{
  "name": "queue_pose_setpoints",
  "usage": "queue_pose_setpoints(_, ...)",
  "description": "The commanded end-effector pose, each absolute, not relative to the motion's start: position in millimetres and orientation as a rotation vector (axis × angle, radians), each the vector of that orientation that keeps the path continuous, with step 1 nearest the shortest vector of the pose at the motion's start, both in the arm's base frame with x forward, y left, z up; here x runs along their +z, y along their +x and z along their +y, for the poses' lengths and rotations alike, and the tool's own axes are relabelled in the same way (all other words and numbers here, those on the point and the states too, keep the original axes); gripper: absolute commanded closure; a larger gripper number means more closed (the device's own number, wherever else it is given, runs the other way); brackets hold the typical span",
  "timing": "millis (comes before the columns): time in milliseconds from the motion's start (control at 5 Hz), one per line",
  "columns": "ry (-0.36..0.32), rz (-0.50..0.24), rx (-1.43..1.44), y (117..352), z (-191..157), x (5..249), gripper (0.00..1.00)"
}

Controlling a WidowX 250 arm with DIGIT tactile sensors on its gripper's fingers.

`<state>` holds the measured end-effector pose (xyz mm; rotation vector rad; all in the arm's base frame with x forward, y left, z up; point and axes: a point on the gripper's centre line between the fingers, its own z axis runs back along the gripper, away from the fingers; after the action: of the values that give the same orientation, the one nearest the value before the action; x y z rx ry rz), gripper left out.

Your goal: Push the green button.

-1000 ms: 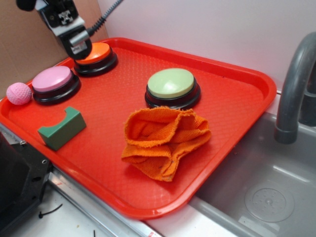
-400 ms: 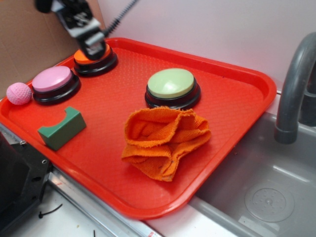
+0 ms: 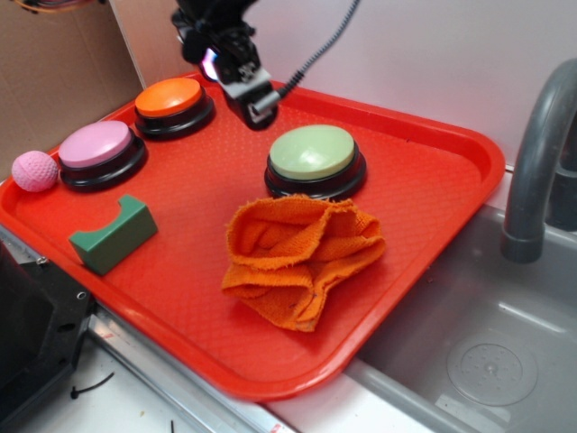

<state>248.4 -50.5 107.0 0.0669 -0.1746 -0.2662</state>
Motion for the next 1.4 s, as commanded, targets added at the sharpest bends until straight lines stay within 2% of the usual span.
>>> queue_pose_setpoints(0, 0.008, -0.239, -0.237, 291.2, -58.8, 90.8, 0.00)
queue_pose_setpoints(200, -0.016, -0.205, -0.260, 299.0, -67.2, 76.0, 0.00)
queue_pose_setpoints(400, -0.010, -0.165, -0.260, 301.4, -69.6, 66.4, 0.00)
queue_pose_setpoints(600, -0.009, -0.137, -0.286, 298.4, -70.1, 64.5, 0.00)
queue_pose_setpoints(800, -0.011, -0.119, -0.293, 294.3, -69.0, 66.0, 0.00)
queue_pose_setpoints(1200, 0.011, -0.157, -0.314, 290.9, -61.9, 94.7, 0.00)
